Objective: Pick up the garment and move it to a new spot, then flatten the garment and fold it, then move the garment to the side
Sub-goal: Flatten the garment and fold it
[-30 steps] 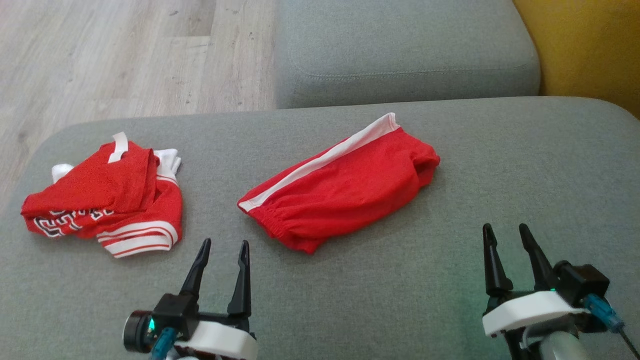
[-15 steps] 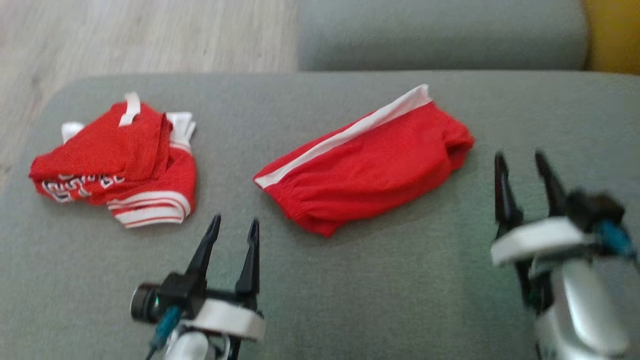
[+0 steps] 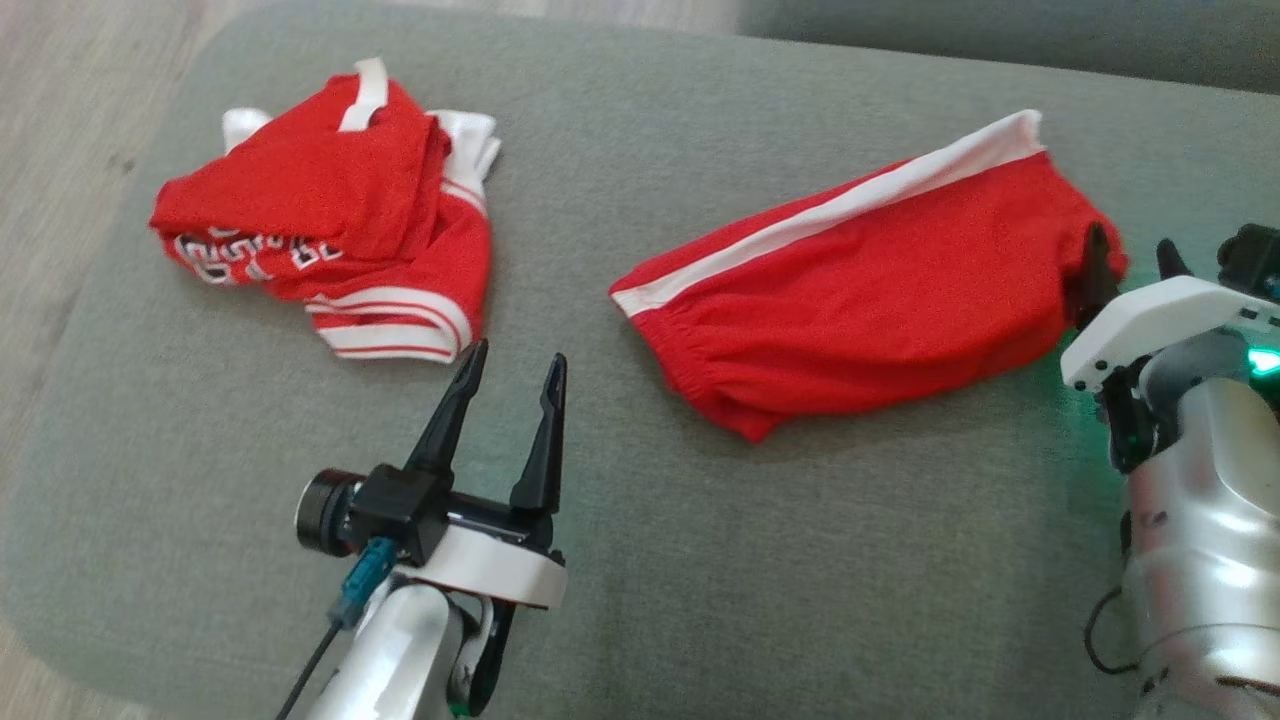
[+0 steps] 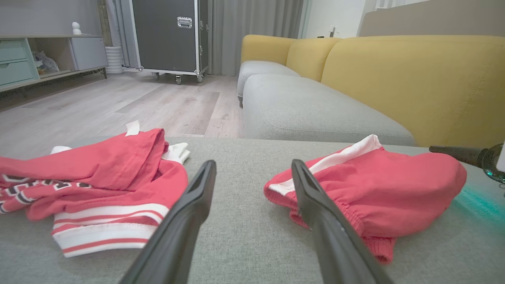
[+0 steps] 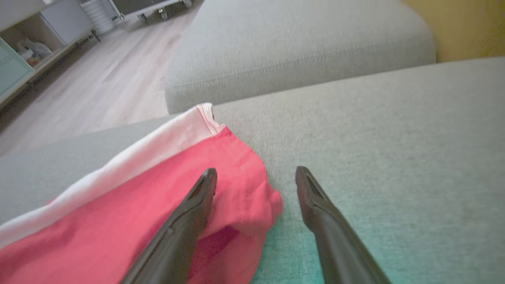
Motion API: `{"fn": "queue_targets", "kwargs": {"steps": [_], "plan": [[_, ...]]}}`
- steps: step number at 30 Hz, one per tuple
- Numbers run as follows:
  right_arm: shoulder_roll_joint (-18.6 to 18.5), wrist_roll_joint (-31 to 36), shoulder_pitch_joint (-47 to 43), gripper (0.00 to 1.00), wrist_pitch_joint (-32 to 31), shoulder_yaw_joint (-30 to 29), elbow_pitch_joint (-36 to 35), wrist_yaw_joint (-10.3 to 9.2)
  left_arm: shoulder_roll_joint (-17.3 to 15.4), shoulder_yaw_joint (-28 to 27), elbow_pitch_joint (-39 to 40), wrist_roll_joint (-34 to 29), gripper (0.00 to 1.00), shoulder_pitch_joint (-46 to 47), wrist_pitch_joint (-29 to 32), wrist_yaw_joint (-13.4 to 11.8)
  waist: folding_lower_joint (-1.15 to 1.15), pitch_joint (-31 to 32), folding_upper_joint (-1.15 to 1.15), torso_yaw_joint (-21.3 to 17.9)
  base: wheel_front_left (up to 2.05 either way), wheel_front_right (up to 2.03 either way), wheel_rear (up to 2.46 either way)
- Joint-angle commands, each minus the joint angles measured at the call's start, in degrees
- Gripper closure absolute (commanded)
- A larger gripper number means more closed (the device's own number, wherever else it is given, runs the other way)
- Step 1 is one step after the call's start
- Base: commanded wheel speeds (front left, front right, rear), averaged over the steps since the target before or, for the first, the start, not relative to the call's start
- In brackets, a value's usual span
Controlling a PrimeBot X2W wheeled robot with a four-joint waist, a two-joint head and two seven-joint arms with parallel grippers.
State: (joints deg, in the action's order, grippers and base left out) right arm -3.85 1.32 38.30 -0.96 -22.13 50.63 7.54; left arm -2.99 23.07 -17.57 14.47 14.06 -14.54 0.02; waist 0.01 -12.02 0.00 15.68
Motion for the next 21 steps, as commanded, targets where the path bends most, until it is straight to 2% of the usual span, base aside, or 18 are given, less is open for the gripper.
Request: {"fn": "queue_targets", "kwargs": {"steps": [1,7,11,12,13,21], "plan": [[-0.17,1.32,2.55,0.00,0.31,0.33,-0.35,-0.05,-0.02,-1.16,1.52,0.07,0.00,2.22,-0.46,-0.02,-0.01,-1.09,0.00,1.33,0.00,0.00,0.00],[-0.23,5.43,5.92,0.00,0.90,-5.79,7.25,-0.05,0.09,-0.34,1.84,0.84,0.00,2.76,-0.46,-0.43,-0.01,-2.14,0.00,2.20,0.00,0.00,0.00],[-0.21,7.70,7.56,0.00,1.87,-6.99,11.07,-0.05,0.10,0.63,2.06,1.69,0.00,3.06,-0.46,-0.95,-0.01,-2.62,0.00,2.20,0.00,0.00,0.00],[-0.18,8.05,7.95,0.27,2.44,-7.02,11.77,-0.05,0.10,0.83,2.07,1.83,0.00,3.16,-0.46,-1.11,-0.01,-2.65,0.00,2.14,0.00,0.00,0.00],[-0.15,8.29,8.44,1.00,3.23,-6.84,12.35,-0.05,0.10,0.99,2.06,1.96,0.00,3.28,-0.46,-1.25,-0.01,-2.63,0.00,2.03,0.00,0.00,0.00],[-2.01,8.96,9.45,1.00,8.81,-4.60,15.44,-0.05,0.11,0.84,1.53,2.12,0.00,3.08,-0.46,-1.69,-0.01,-0.61,0.00,0.23,0.00,0.00,0.00]]}}
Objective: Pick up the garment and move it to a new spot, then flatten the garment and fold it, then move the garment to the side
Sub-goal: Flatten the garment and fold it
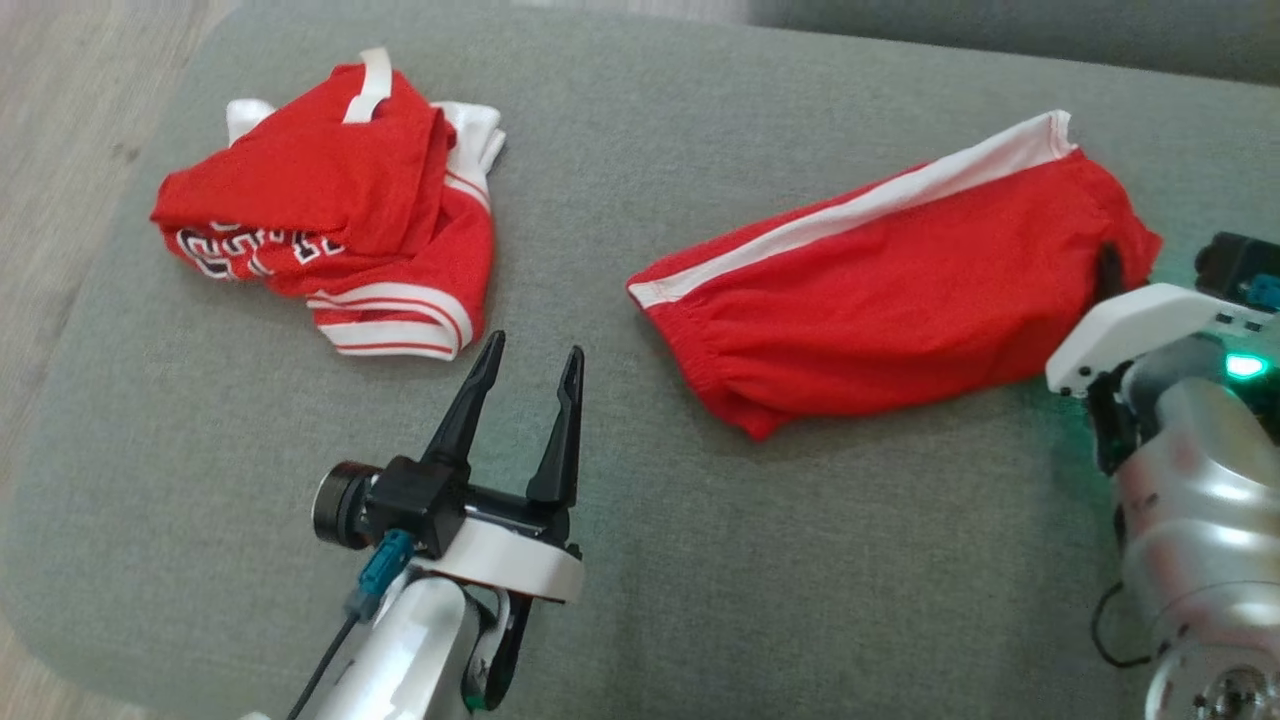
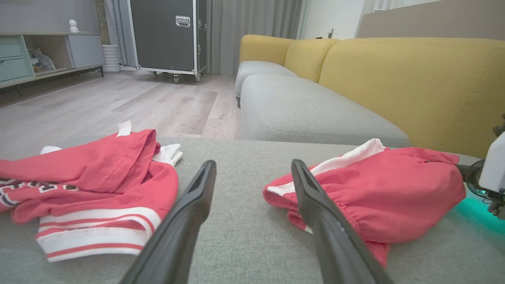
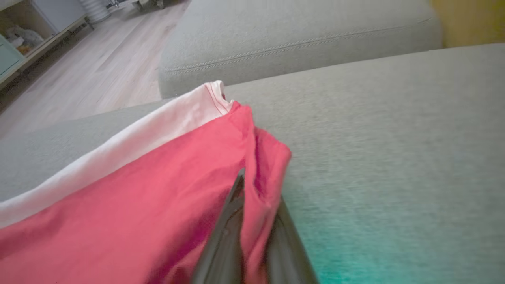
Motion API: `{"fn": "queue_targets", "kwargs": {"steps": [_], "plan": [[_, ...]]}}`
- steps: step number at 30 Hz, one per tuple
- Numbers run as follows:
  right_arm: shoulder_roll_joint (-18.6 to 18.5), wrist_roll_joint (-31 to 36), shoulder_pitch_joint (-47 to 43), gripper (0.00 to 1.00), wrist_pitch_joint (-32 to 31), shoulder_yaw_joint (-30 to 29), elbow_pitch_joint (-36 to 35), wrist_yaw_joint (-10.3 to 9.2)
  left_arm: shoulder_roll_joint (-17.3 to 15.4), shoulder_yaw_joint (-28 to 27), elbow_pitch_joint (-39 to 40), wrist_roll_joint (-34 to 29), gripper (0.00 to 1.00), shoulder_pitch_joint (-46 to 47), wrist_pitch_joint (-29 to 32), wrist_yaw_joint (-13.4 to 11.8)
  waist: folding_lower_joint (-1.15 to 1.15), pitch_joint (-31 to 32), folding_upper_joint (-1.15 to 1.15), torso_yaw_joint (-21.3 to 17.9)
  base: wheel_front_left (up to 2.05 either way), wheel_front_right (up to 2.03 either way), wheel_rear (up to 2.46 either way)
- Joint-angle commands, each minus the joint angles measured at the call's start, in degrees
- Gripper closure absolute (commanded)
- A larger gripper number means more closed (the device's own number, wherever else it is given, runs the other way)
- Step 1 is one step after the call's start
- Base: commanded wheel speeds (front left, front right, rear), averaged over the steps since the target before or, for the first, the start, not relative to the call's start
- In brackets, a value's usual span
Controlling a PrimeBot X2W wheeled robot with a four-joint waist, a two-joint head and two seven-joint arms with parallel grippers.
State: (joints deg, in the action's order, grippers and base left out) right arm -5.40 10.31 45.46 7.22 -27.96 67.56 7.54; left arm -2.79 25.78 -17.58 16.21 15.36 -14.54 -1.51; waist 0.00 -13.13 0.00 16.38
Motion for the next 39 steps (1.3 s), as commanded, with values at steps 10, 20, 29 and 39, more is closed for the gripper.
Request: {"fn": "queue_targets", "kwargs": {"steps": [10,20,29,39], "plan": [[-7.26,-7.65,-0.27,1.00,4.75,6.51,-0.04,-0.05,-0.10,-3.55,2.49,0.84,0.00,-0.11,-0.46,-0.47,0.00,3.66,0.00,-4.89,0.00,0.00,0.00],[-11.50,-15.77,-5.90,1.00,6.02,5.27,-2.79,-0.05,-0.10,-4.86,2.73,0.12,0.00,-1.50,-0.46,0.08,0.00,6.01,0.00,-6.91,0.00,0.00,0.00],[-4.81,-20.91,-7.62,1.00,7.05,11.58,-8.41,-0.05,-0.16,-5.78,1.24,-1.10,0.00,-3.13,-0.46,0.74,0.00,10.02,0.00,-6.57,0.00,0.00,0.00],[0.04,-28.91,-13.13,1.00,7.35,26.68,-17.37,-0.05,-0.58,-6.13,-0.20,-1.75,0.00,-5.21,-0.46,1.40,0.00,13.78,0.00,-4.97,0.00,0.00,0.00]]}}
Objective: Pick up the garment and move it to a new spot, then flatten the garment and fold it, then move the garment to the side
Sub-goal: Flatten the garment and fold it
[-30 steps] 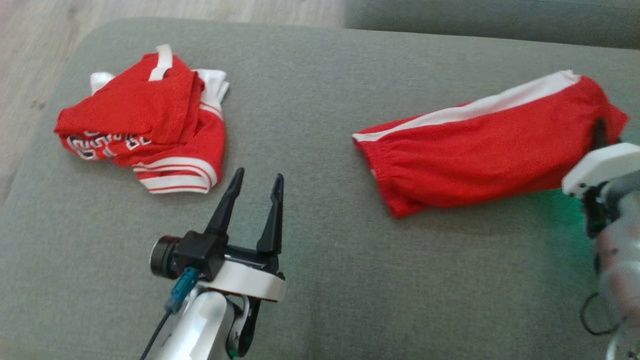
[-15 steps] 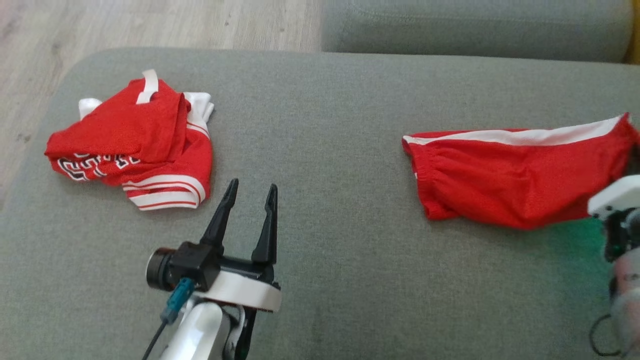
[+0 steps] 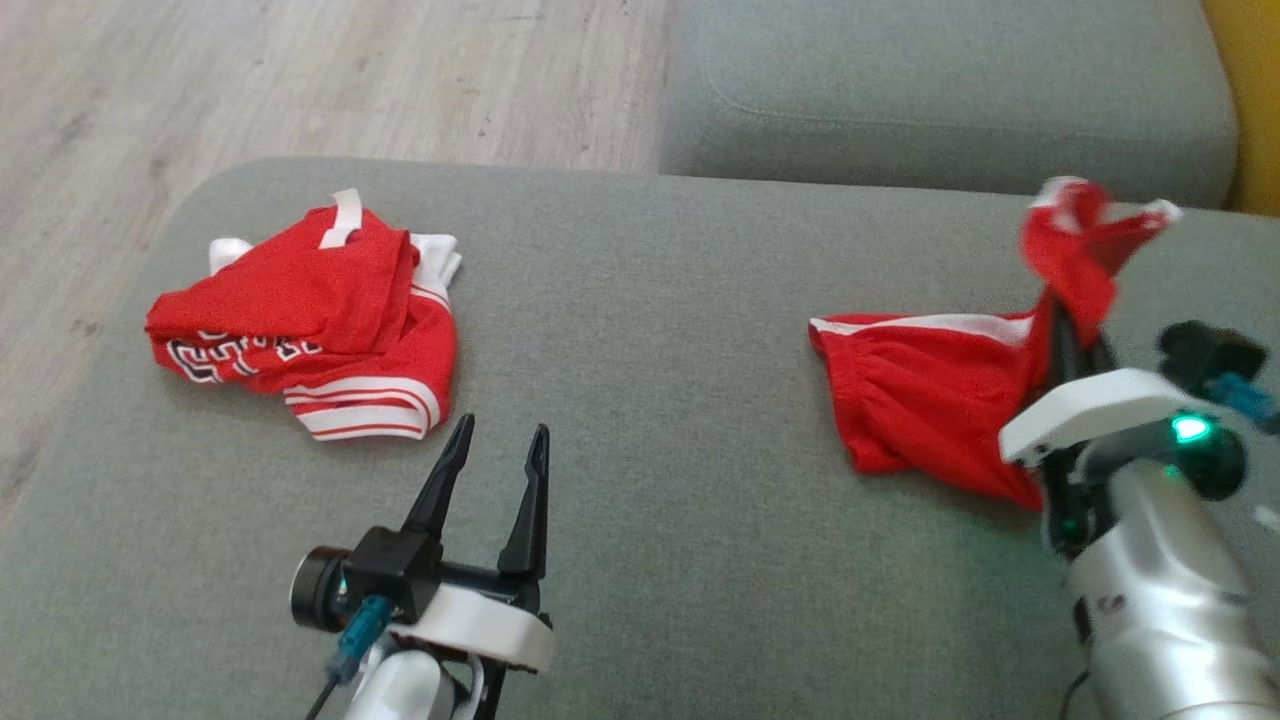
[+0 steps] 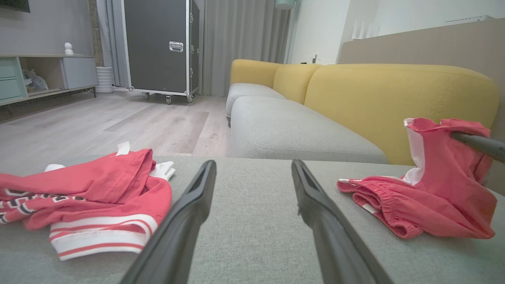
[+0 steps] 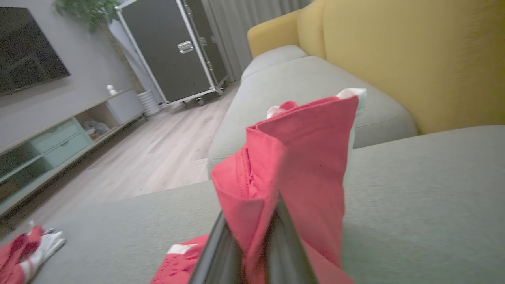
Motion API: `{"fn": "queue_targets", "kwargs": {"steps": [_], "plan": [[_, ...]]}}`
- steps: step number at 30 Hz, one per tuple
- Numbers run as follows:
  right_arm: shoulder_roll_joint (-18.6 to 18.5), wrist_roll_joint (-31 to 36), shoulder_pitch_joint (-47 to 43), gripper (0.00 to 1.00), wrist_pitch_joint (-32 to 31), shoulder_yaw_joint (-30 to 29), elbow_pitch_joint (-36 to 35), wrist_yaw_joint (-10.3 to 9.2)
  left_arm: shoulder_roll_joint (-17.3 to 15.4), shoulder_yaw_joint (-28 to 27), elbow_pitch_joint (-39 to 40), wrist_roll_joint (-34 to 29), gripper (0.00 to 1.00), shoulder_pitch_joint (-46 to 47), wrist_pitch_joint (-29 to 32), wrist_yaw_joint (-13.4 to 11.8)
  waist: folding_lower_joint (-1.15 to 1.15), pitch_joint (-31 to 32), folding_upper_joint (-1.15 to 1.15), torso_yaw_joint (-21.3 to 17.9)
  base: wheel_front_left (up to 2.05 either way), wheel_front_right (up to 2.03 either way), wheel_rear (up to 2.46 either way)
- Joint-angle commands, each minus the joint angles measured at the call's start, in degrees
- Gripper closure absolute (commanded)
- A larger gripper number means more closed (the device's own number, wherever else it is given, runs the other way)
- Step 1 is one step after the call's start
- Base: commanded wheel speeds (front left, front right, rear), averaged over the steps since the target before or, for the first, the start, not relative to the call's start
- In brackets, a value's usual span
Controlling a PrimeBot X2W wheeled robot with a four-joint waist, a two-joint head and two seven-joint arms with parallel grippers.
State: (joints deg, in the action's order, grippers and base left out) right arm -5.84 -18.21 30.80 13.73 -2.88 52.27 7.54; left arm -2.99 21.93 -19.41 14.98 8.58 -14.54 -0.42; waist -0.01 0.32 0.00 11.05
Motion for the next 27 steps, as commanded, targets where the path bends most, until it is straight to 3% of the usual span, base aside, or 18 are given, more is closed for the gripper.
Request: {"fn": "queue_targets", "kwargs": {"steps": [1,10,21,22,23,27], "plan": [[0.48,-0.39,1.52,1.00,0.84,1.61,-2.07,-0.05,-0.37,-2.29,1.63,-0.52,0.00,1.57,-0.46,0.31,0.01,0.33,0.00,0.36,0.00,0.00,0.00],[1.36,-6.59,-0.96,1.00,0.97,15.90,-4.34,-0.05,-0.97,-2.12,1.52,-0.47,0.00,0.54,-0.46,0.51,0.01,0.57,0.00,2.86,0.00,0.00,0.00],[-1.27,-6.98,-2.18,1.00,0.87,29.60,4.08,-0.05,-1.43,-2.00,1.30,0.06,0.00,0.17,-0.46,0.06,0.01,0.54,0.00,3.91,0.00,0.00,0.00],[-1.32,-6.25,-2.07,0.05,0.92,30.93,4.79,-0.05,-1.45,-2.00,1.30,0.14,0.00,0.08,-0.46,0.01,0.01,0.56,0.00,3.61,0.00,0.00,0.00],[-1.01,-6.08,-2.18,0.00,0.93,32.20,5.46,-0.05,-1.47,-2.03,1.30,0.24,0.00,0.02,-0.46,-0.03,0.01,0.61,0.00,3.24,0.00,0.00,0.00],[-0.32,-4.85,-1.99,0.00,1.06,36.85,6.88,-0.05,-1.39,-2.24,1.40,0.65,0.00,-0.06,-0.46,-0.34,0.01,1.00,0.00,1.46,0.00,0.00,0.00]]}}
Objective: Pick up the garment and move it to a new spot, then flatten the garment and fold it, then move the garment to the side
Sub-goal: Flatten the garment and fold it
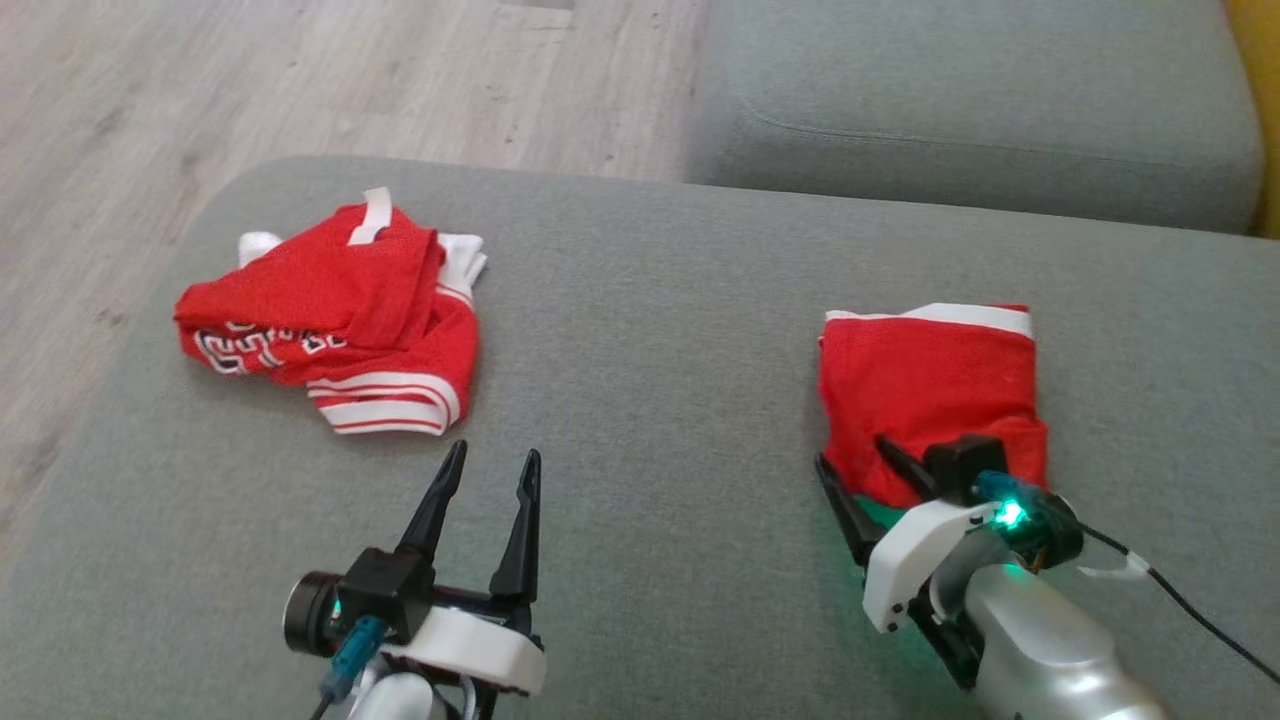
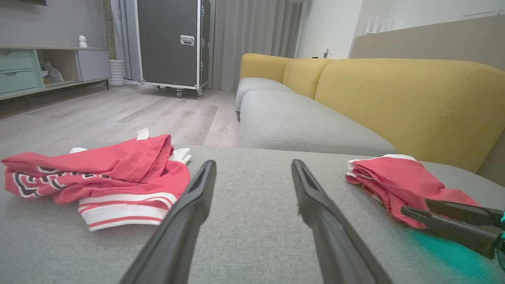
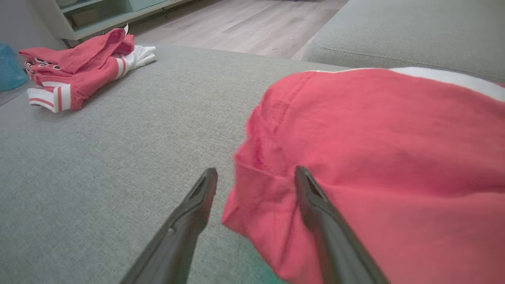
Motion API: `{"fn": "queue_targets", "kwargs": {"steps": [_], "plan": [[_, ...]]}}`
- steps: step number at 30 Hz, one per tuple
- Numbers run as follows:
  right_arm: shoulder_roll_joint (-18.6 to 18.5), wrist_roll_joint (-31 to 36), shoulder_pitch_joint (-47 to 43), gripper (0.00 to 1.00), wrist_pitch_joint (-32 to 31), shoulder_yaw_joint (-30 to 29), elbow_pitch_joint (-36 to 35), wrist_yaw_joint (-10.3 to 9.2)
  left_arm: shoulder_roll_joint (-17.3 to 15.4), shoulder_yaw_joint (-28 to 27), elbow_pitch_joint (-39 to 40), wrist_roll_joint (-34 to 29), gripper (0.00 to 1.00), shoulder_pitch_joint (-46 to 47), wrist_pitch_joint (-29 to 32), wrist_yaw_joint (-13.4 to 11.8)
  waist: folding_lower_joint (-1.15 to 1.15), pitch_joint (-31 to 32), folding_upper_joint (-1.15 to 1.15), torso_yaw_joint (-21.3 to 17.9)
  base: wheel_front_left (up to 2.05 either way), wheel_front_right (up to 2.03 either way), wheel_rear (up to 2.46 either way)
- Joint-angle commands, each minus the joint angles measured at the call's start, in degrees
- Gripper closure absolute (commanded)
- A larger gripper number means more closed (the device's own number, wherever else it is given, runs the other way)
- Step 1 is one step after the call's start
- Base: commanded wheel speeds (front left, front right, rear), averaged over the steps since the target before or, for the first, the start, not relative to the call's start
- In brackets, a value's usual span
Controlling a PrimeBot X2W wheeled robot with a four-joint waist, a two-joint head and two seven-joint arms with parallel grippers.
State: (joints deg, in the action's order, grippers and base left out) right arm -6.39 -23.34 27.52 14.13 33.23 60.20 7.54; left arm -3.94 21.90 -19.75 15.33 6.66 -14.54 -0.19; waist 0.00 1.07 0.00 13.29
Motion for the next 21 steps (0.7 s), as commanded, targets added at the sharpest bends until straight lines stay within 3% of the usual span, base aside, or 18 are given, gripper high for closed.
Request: {"fn": "queue_targets", "kwargs": {"steps": [1,6,12,17,21], "plan": [[0.27,0.35,1.60,0.00,0.72,0.61,-1.02,-0.05,-0.41,-2.26,1.82,0.37,0.00,1.90,-0.46,-0.62,0.00,0.41,0.00,-1.34,0.00,0.00,0.00],[-1.12,2.04,2.45,0.00,0.84,-6.37,-7.37,-0.05,-0.21,-2.83,2.78,0.53,0.00,1.84,-0.46,-1.04,0.00,1.30,0.00,-4.47,0.00,0.00,0.00],[-2.38,9.23,-2.51,0.00,0.85,-22.50,-22.50,-0.05,0.07,-4.22,5.20,0.76,0.00,1.09,-0.46,-0.54,0.00,2.41,0.00,-8.01,0.00,0.00,0.00],[0.75,17.44,-11.01,0.00,0.86,-32.79,-35.32,-0.05,0.37,-5.95,6.54,0.45,0.00,-0.19,-0.46,-0.20,0.00,2.93,0.00,-10.46,0.00,0.00,0.00],[2.63,20.76,-16.57,0.00,0.86,-36.07,-41.06,-0.05,0.57,-6.96,6.80,-0.09,0.00,-1.22,-0.46,-0.18,0.00,3.00,0.00,-11.66,0.00,0.00,0.00]]}}
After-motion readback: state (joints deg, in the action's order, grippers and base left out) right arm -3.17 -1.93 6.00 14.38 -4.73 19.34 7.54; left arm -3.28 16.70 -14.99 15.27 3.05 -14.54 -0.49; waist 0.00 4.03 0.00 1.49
